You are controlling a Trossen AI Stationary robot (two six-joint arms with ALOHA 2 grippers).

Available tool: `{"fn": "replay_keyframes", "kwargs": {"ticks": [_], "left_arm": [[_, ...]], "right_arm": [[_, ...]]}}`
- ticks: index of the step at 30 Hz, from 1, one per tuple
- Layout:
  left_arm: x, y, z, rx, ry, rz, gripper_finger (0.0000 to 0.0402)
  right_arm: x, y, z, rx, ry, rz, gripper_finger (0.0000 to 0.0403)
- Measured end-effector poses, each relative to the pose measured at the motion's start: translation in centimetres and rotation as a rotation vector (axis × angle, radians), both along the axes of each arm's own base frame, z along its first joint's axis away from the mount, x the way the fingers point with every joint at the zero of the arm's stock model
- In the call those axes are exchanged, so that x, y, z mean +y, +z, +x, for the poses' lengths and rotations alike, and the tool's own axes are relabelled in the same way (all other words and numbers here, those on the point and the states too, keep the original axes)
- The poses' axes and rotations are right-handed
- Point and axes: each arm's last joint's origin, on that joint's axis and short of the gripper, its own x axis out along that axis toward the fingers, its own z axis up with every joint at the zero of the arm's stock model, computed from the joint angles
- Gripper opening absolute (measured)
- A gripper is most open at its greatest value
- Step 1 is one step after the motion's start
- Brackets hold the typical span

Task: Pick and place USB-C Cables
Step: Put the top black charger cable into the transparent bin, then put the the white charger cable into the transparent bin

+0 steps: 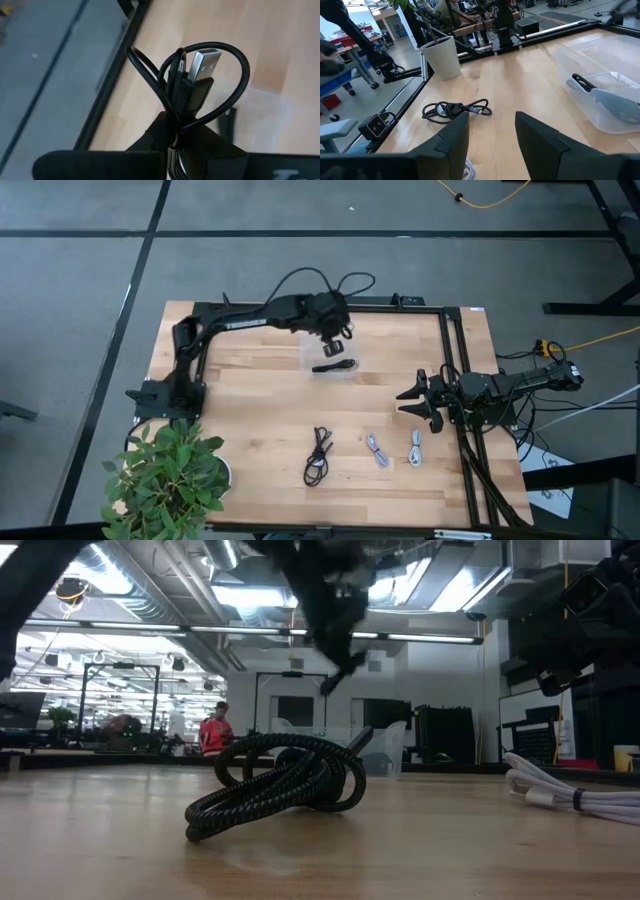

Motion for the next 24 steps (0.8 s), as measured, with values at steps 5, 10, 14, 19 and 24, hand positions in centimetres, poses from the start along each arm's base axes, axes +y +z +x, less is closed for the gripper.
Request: {"fn": "replay_keyframes", "kwargs": {"ticks": [5, 10, 14, 19, 24], "left_arm": [[0.9, -4.2, 0.9, 0.139, -0.089, -0.049, 0.0024], [-0.2, -7.1, 2.2, 0.254, -0.228, -0.013, 0.0024], [-1.2, -8.7, 3.0, 0.33, -0.271, 0.067, 0.0042], [-1.9, -9.8, 3.5, 0.39, -0.232, 0.143, 0.01], [-2.4, -9.6, 3.6, 0.382, -0.229, 0.145, 0.0131]], "right_arm": [[0.0, 0.0, 0.0, -0.003, 0.0, -0.003, 0.0164], [0.0, 0.0, 0.0, 0.005, 0.001, -0.005, 0.0164], [0.0, 0.0, 0.0, 0.005, 0.001, -0.005, 0.0164], [0.0, 0.0, 0.0, 0.004, 0.001, -0.003, 0.0164], [0.0, 0.0, 0.0, 0.004, 0.0, -0.001, 0.0164]]}}
